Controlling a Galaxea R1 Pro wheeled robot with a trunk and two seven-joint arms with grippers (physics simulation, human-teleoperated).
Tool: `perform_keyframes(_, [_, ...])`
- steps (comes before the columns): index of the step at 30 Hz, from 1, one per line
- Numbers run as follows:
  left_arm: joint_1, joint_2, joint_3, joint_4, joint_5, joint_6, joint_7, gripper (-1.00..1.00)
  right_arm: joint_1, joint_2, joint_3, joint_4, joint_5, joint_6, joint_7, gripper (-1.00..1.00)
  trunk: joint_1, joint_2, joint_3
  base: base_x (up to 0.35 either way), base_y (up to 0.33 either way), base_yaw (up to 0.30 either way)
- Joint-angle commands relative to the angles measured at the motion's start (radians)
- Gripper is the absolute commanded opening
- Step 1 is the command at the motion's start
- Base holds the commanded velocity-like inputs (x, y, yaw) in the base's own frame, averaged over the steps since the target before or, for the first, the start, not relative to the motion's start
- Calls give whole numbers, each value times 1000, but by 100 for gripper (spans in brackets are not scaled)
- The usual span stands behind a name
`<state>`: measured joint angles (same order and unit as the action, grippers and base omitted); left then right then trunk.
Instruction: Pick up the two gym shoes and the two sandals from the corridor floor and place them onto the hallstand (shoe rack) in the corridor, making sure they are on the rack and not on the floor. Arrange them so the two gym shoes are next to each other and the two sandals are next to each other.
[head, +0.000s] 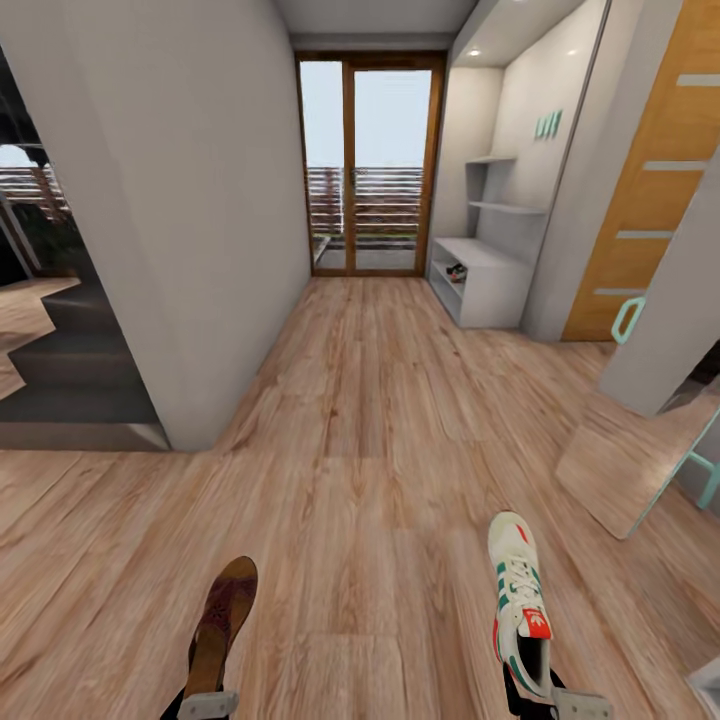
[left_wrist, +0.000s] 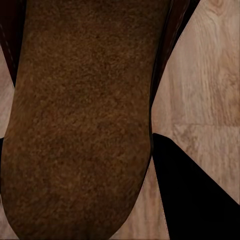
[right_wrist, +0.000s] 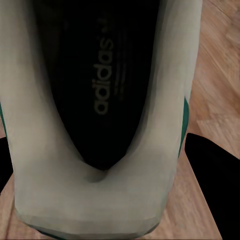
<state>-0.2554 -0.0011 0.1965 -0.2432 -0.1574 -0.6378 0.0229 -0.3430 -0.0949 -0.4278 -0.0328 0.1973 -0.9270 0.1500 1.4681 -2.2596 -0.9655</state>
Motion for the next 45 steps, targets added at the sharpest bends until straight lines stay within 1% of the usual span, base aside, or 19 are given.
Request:
perform_keyframes(1, [-1,0,6,1,-13,-3,3,-100,-1,0,-9,1,7,-3,4,-100,0,0,-1,337,0,0])
perform_keyframes(45, [-1,1,7,-1,-11,-2,3,-100,-1,1,-9,2,7,-3,5,-100,0,0,-1,337,0,0])
